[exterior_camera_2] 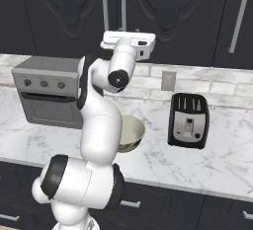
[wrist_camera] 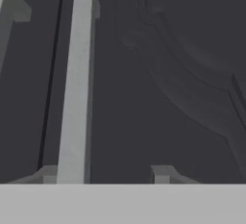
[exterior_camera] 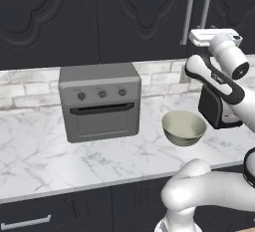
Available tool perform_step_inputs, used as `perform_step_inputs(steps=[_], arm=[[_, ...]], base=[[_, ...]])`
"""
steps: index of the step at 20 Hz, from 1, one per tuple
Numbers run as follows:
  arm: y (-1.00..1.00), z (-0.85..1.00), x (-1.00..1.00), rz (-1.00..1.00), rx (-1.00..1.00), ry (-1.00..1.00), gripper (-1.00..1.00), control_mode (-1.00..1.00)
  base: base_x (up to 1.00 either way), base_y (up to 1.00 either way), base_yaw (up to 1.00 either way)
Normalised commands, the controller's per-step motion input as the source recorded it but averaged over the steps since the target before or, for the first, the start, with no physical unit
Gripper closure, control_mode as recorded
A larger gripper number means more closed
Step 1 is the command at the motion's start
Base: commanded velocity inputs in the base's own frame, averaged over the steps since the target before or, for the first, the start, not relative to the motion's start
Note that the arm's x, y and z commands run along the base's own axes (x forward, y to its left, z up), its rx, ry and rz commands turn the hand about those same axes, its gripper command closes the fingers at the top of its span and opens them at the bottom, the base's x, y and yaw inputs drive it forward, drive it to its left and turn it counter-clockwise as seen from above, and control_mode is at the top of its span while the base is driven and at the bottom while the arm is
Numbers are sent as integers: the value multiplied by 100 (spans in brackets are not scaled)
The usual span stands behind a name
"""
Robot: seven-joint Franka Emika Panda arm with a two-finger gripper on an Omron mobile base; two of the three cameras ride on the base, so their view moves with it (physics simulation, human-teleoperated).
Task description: Open the cabinet. Pick the orange and mango from the cabinet and place them into the bowl. Then close the cabinet.
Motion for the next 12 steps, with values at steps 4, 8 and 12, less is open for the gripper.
perform_step_inputs(steps=[4, 8, 12], arm=[[0, 13, -10, 0, 0, 0, 100, -100], [0, 9, -18, 0, 0, 0, 100, -100], [0, 0, 0, 0, 0, 0, 100, -100]], base=[[0, 0, 0], [0, 0, 0], [0, 0, 0]])
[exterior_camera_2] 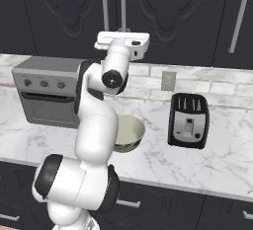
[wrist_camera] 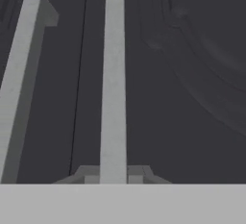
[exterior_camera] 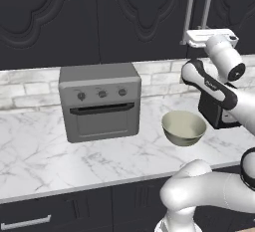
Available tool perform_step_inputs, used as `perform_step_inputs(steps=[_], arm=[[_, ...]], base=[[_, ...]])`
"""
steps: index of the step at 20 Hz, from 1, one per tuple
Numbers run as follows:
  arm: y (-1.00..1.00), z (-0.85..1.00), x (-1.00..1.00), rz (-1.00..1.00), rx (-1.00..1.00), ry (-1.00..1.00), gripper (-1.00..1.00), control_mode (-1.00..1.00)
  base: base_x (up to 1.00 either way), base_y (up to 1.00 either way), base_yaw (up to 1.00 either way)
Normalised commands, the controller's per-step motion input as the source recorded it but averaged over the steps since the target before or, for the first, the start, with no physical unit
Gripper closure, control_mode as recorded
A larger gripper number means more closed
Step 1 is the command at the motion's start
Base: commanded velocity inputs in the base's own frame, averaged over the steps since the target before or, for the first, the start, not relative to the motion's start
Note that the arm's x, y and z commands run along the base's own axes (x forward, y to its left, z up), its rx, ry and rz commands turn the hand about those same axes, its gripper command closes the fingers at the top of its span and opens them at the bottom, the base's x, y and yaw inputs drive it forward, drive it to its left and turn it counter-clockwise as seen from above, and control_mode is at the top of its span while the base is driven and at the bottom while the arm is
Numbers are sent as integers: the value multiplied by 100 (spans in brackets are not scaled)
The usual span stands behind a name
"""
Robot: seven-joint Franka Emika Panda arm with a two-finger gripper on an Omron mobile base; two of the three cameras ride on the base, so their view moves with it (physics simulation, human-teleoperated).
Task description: Open the cabinet. Pick the orange and mango from the cabinet and place them into the bowl. Then close the cabinet.
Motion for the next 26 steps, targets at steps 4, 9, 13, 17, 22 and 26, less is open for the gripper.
perform_step_inputs(steps=[4, 9, 13, 17, 22, 26], arm=[[0, 0, 0, 0, 0, 0, 100, -100], [-32, 10, -12, 0, 0, 0, 100, -100], [-59, 21, -36, 0, 2, 0, 100, -100], [-72, 24, -54, 0, 4, 0, 100, -100], [-83, 27, -64, 0, 8, 0, 100, -100], [-91, 27, -63, 0, 9, 0, 100, -100]], base=[[0, 0, 0], [0, 0, 0], [0, 0, 0], [0, 0, 0], [0, 0, 0], [0, 0, 0]])
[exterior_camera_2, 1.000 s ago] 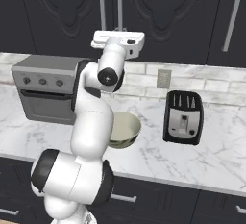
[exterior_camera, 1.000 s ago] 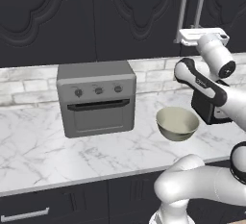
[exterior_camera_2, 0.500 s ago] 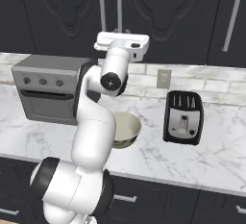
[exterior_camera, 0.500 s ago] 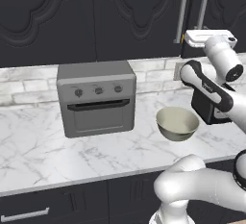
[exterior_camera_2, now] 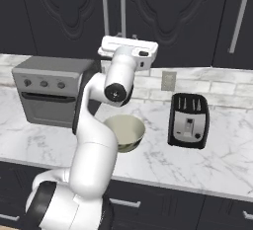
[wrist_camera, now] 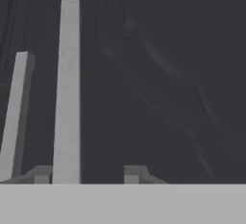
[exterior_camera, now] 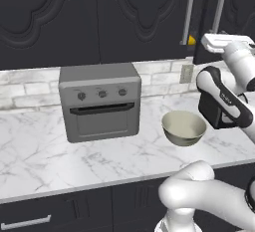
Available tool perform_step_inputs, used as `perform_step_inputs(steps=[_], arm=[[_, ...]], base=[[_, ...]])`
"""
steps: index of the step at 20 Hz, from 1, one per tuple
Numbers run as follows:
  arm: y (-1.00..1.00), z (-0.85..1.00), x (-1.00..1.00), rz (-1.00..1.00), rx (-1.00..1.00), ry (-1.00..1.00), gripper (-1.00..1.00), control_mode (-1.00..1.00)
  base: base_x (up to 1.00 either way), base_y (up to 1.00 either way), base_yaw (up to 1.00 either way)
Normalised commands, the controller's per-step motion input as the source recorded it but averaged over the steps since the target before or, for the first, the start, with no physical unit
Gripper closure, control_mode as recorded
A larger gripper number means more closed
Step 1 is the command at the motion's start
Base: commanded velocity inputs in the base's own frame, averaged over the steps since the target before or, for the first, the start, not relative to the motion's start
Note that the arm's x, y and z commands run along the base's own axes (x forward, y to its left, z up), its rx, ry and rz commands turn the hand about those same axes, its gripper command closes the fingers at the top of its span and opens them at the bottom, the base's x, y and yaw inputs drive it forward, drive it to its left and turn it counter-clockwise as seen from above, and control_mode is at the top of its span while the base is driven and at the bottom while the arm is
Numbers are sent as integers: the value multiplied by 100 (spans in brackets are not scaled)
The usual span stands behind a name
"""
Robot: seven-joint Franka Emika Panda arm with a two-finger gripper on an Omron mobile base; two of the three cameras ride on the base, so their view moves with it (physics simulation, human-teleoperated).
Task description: Open the cabinet. Pick the orange and mango from the cabinet and place them into the bowl. Then close the cabinet.
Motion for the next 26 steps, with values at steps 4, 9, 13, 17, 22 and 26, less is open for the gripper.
perform_step_inputs(steps=[4, 9, 13, 17, 22, 26], arm=[[-98, 22, -56, 0, 12, 0, 100, -100], [-100, 19, -49, 0, 14, 0, 100, -100], [-100, 14, -55, 0, 16, 0, 100, -100], [-100, 14, -50, 0, 12, 0, 100, -100], [-100, 29, -45, 2, 5, 1, 100, -100], [-100, 19, -53, 3, 7, 1, 100, -100]], base=[[0, 0, 0], [0, 0, 0], [0, 0, 0], [0, 0, 0], [0, 0, 0], [0, 0, 0]])
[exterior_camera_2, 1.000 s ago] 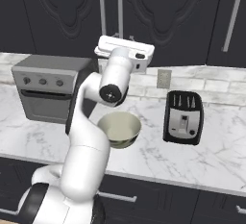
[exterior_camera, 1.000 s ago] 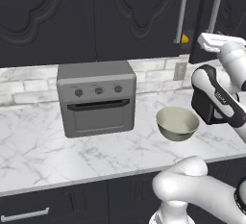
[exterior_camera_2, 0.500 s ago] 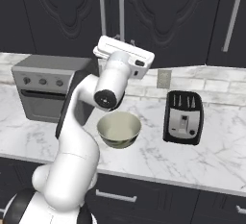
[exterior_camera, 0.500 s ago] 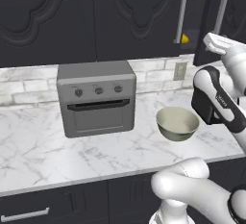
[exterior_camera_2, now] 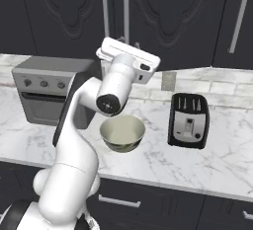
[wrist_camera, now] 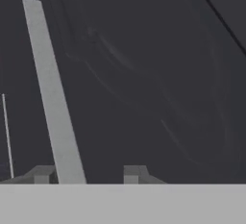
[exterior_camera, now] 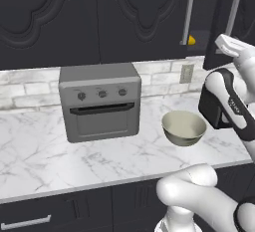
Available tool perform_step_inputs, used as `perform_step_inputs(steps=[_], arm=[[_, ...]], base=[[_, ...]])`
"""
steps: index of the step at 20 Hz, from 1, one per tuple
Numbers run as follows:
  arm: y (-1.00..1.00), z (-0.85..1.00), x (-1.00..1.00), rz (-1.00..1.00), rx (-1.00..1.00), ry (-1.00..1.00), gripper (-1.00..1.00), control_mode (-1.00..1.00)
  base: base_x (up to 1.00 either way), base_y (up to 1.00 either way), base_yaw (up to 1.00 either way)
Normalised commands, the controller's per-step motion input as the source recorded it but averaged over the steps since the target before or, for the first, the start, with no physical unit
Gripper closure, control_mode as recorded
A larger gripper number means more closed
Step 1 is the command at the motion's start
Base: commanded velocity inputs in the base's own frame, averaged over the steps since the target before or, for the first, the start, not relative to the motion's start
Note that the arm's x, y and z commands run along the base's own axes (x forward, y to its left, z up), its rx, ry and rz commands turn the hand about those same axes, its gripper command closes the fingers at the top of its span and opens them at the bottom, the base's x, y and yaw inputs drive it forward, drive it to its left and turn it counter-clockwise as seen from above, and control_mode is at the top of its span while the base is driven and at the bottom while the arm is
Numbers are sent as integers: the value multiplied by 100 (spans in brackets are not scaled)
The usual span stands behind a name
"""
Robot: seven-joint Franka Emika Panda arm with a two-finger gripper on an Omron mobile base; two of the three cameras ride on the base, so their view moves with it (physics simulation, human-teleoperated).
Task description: Open the cabinet. Pick the orange and mango from the cabinet and place them into the bowl. Then close the cabinet.
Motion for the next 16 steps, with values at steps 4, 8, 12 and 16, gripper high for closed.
perform_step_inputs(steps=[4, 8, 12, 16], arm=[[-100, 5, -64, 6, 7, 1, 100, -100], [-100, 1, -69, 7, 6, 1, 100, -100], [-100, 1, -70, 6, 8, 1, 100, -100], [-100, 0, -73, 6, 12, 1, 100, -100]], base=[[0, 0, 0], [0, 0, 0], [0, 0, 0], [0, 0, 0]])
